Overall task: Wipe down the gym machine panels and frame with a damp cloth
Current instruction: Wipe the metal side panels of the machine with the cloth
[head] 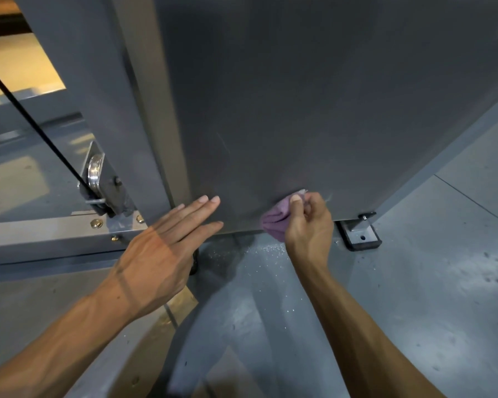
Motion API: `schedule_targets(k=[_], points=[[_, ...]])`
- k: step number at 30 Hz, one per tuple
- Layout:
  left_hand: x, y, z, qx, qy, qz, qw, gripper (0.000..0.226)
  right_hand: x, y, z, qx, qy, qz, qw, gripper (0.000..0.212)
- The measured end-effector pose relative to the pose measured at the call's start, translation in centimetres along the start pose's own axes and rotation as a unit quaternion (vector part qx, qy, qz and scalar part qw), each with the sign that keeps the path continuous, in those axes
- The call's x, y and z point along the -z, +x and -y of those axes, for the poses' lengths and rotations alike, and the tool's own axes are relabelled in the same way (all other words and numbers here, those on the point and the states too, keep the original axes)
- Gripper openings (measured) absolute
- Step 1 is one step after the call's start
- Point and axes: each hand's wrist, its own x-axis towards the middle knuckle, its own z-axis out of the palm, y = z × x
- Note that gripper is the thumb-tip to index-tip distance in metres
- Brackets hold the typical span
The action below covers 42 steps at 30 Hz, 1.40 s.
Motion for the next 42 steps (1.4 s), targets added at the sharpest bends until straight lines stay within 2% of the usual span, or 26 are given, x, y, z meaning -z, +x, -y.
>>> schedule_targets(k=[3, 5, 11, 13, 16, 18, 20, 24, 26, 28, 31, 33, 35, 40, 42], points=[[-0.2, 0.2, 0.0, -0.008, -0.007, -0.006, 1.0, 0.067, -0.3, 1.0, -1.2, -0.106, -0.056, 0.034, 0.992, 0.029], [-0.1, 0.3, -0.2, -0.01, -0.009, -0.012, 1.0, 0.067, -0.1, 1.1, -1.5, -0.14, -0.067, 0.043, 0.987, 0.027], [-0.1, 0.5, -0.4, -0.006, -0.008, -0.009, 1.0, 0.066, 0.5, 1.0, 1.3, -0.013, 0.017, -0.027, 0.999, 0.024], [0.0, 0.8, -0.5, -0.004, -0.008, -0.005, 1.0, 0.066, 0.4, 1.0, 1.1, -0.021, 0.0, -0.019, 1.0, 0.023], [0.3, 1.1, -0.7, -0.011, -0.001, -0.006, 1.0, 0.067, 0.6, 1.5, -0.1, -0.1, -0.044, 0.022, 0.994, 0.03], [0.4, 1.1, -0.9, -0.013, 0.0, -0.004, 1.0, 0.069, 1.1, 1.9, -0.3, -0.122, -0.029, 0.042, 0.991, 0.03], [0.4, 1.0, -0.8, -0.011, -0.001, -0.003, 1.0, 0.069, 1.8, 2.0, 1.2, -0.078, 0.009, 0.032, 0.996, 0.026], [0.4, 1.1, -0.9, -0.009, -0.001, -0.004, 1.0, 0.07, 3.7, 3.1, 5.9, 0.081, 0.086, -0.039, 0.992, 0.027], [0.6, 1.2, -1.0, -0.007, -0.006, -0.003, 1.0, 0.071, 3.7, 3.1, 6.2, 0.098, 0.075, -0.062, 0.99, 0.028], [0.8, 1.3, -1.0, -0.004, -0.012, -0.005, 1.0, 0.071, 3.1, 2.8, 4.4, 0.049, 0.058, -0.058, 0.995, 0.029], [1.0, 1.3, -1.1, -0.007, -0.011, -0.009, 1.0, 0.069, 2.4, 2.6, 0.4, -0.083, 0.0, -0.002, 0.997, 0.028], [1.0, 1.4, -1.2, -0.009, -0.011, -0.008, 1.0, 0.068, 2.7, 3.0, -0.6, -0.118, -0.015, 0.033, 0.992, 0.025], [0.8, 1.6, -1.2, -0.015, -0.01, 0.0, 1.0, 0.068, 3.1, 3.1, 0.4, -0.09, 0.007, 0.03, 0.995, 0.024], [0.1, 2.8, -1.4, -0.023, -0.003, 0.008, 1.0, 0.072, 5.0, 2.9, 5.4, 0.098, 0.076, -0.038, 0.991, 0.027], [-0.1, 3.1, -1.6, -0.019, -0.01, 0.013, 1.0, 0.072, 4.6, 2.8, 4.5, 0.105, 0.067, -0.032, 0.992, 0.024]])
